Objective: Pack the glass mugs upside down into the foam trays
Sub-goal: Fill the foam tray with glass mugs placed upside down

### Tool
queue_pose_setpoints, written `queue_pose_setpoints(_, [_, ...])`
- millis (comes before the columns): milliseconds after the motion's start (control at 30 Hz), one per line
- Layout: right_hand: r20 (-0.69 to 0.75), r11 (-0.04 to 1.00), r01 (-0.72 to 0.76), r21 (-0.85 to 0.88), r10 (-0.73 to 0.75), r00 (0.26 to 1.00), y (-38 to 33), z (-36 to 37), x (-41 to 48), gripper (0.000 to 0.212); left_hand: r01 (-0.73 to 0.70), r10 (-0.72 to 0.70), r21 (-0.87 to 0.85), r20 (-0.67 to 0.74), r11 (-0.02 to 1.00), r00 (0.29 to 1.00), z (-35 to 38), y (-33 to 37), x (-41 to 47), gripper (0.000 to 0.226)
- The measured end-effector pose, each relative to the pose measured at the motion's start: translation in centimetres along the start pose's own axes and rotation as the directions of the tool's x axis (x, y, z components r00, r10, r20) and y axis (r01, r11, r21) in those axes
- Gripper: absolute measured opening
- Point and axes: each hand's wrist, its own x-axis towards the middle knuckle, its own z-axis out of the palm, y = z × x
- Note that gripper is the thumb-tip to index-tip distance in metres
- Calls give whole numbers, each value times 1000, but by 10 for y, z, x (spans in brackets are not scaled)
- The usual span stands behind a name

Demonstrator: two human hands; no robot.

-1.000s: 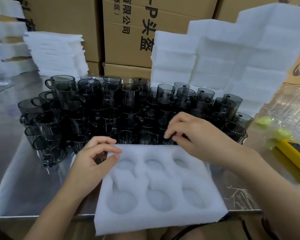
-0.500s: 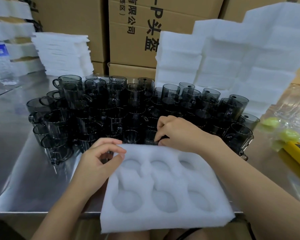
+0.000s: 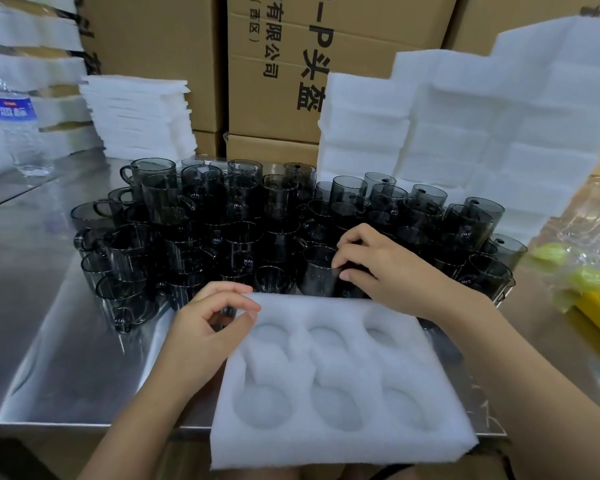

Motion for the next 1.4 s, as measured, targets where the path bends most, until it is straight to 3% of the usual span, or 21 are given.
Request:
queue_pose_setpoints(200, [-16,992,-73,107,75,997,3,-6,-14,16,-1,2,31,-8,1000,1000,1,1,1,41])
queue_pose_setpoints(367, [-85,900,-104,423,153,985,-11,-7,-19,13,12,-10,28,-59,1000,998,6,2,1,41])
queue_pose_setpoints(500, [-44,866,-45,498,77,996,-40,-1,-15,17,26,-24,22,-67,999,997,7,3,1,39])
queue_pose_setpoints(600, [-64,856,-72,512,121,991,-60,7,-11,32,12,-10,29,-67,1000,998,7,5,1,40])
queue_pose_setpoints(733, [-17,767,-183,615,245,969,-72,18,-3,45,20,-19,16,-57,1000,998,6,6,0,45])
queue_pose_setpoints(800, [12,752,-215,624,267,964,-74,20,1,42,19,-19,5,-50,1000,999,5,6,-1,45])
queue_pose_setpoints(1000, [-4,870,-210,446,236,972,-86,27,13,33,-22,22,-5,-52,1000,998,5,10,-3,42])
queue_pose_setpoints(1133, [-31,877,-187,443,224,974,-84,31,16,23,-41,42,36,-41,999,998,4,8,-3,43])
queue_pose_setpoints(1333, [-59,880,-143,452,190,980,-79,34,12,31,-51,58,96,-70,994,996,4,4,-5,34])
queue_pose_setpoints(1400, [-27,869,-167,466,203,979,-78,34,12,32,-13,16,27,-112,1000,994,5,3,-5,26])
